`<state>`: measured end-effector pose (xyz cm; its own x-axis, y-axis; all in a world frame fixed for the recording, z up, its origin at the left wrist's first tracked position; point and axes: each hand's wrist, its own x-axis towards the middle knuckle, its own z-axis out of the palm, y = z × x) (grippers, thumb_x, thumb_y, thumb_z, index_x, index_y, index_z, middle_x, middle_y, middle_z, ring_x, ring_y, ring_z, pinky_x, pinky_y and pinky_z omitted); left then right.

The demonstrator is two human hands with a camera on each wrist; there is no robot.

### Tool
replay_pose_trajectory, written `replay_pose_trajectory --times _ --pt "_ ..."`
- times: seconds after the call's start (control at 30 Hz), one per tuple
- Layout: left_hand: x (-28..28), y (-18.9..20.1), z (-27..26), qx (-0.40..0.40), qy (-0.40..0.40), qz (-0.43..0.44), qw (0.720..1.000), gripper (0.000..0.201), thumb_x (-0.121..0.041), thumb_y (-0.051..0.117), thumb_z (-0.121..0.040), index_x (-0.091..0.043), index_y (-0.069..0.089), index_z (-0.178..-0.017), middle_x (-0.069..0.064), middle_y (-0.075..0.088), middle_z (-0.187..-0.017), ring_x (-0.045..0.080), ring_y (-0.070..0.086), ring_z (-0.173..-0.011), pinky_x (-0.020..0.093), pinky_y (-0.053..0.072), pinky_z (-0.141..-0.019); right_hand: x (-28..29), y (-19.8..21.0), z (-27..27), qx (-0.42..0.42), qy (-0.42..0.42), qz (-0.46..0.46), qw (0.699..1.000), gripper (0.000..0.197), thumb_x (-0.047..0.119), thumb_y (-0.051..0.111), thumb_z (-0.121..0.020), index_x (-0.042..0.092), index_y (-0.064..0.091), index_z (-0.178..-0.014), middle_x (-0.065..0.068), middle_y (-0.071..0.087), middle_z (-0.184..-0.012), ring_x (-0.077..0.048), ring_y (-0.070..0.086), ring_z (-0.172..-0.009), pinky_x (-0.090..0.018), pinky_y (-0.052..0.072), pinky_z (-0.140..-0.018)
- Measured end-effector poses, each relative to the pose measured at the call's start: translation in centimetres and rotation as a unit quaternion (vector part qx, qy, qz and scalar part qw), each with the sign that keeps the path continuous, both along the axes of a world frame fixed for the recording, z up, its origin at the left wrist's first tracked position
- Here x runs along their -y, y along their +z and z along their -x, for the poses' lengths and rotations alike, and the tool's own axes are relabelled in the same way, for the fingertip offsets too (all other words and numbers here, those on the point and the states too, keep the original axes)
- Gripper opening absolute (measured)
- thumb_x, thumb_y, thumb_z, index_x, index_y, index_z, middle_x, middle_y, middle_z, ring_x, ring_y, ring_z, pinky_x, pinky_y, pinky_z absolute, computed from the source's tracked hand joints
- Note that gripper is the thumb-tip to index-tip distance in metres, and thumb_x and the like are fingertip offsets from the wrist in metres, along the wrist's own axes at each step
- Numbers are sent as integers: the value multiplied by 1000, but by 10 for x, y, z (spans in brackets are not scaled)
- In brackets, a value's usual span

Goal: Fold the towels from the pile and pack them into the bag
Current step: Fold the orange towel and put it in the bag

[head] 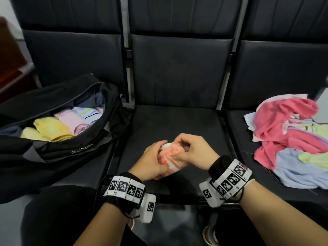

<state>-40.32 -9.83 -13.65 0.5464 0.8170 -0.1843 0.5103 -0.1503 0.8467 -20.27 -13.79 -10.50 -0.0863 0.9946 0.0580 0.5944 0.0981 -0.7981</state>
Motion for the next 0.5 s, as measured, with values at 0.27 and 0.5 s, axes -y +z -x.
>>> replay_pose_trajectory --times 0.27,0.5 --pt "-11 38 51 154 27 78 985 50 -6 81 -71 -18 62 -116 5 76 -106 21 73 -100 44 57 -94 -40 65 59 -12 101 -28 994 32 22 82 -73 33 68 -100 12 71 -99 -4 68 -94 -22 56 -80" --pt "-29 56 124 299 232 52 924 35 -1 73 -86 -12 65 -118 9 76 -109 25 73 -101 40 59 -89 -90 40 138 -208 53 62 975 49 16 73 -88 18 51 -131 -2 65 -124 -15 64 -115 -36 54 -97"
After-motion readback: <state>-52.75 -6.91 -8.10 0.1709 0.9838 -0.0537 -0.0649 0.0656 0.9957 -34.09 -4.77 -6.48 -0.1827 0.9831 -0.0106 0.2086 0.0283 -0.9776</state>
